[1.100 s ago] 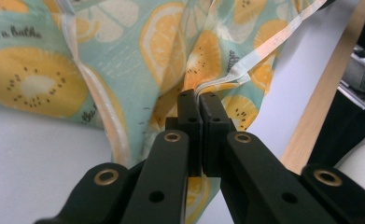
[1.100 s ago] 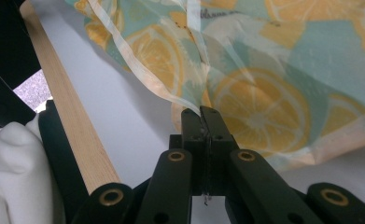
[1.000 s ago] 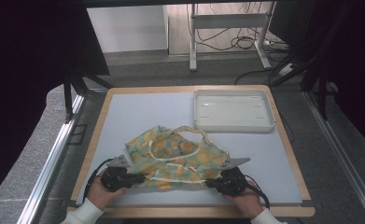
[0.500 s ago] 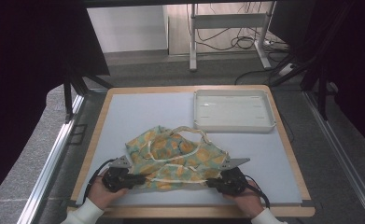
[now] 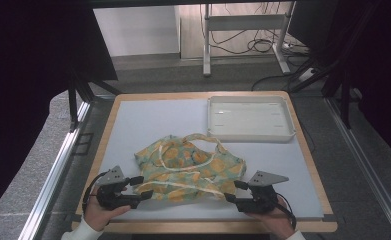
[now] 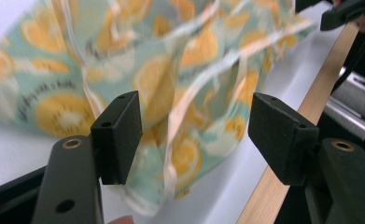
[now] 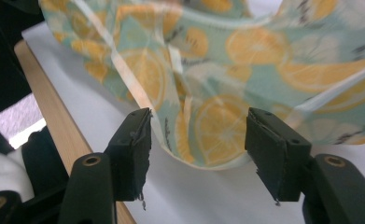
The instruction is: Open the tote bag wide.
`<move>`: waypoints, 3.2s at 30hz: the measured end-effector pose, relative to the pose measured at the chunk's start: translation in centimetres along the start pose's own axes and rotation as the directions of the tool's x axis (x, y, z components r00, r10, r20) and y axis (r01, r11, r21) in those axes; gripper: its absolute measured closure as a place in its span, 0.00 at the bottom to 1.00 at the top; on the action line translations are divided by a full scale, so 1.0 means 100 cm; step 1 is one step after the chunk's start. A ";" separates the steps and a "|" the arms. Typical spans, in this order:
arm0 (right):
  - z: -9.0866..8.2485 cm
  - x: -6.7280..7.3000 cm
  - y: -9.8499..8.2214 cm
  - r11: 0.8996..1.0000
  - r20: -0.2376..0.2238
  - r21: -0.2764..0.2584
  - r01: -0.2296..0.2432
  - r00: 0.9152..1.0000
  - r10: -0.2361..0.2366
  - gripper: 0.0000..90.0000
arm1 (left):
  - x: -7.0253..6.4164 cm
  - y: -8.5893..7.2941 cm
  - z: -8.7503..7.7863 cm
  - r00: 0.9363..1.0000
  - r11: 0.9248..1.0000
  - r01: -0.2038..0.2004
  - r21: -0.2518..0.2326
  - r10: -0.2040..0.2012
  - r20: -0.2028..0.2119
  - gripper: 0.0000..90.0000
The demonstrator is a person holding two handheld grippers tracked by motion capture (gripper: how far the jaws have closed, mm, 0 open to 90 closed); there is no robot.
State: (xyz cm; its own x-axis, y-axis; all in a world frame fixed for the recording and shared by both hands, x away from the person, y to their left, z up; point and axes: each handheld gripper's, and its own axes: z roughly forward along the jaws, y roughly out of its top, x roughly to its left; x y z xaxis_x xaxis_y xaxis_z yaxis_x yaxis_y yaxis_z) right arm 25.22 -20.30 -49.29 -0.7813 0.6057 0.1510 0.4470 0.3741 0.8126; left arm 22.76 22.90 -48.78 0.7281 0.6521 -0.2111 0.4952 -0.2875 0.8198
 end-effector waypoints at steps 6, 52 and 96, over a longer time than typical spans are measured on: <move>-0.007 -0.005 0.015 0.997 -0.002 -0.083 -0.011 1.000 0.010 0.53 | 0.001 0.016 -0.003 0.999 0.999 0.011 -0.035 -0.012 -0.037 0.43; 0.050 -0.001 0.071 0.996 -0.046 -0.031 0.087 0.995 -0.088 0.77 | 0.062 0.060 0.070 0.992 0.992 0.041 0.119 -0.026 -0.126 0.82; 0.046 -0.040 0.082 0.998 0.153 -0.022 0.055 0.987 -0.051 0.45 | 0.048 0.076 0.033 0.995 0.998 0.022 -0.060 -0.028 -0.096 1.00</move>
State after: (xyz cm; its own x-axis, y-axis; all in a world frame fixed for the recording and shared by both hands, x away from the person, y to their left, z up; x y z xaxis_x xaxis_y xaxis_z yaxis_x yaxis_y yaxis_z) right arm 34.07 -16.41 -45.83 -0.7275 0.6858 0.0215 0.3937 0.3915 0.8317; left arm 31.56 21.52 -45.33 0.6649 0.7246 -0.1816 0.4817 -0.2301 0.8456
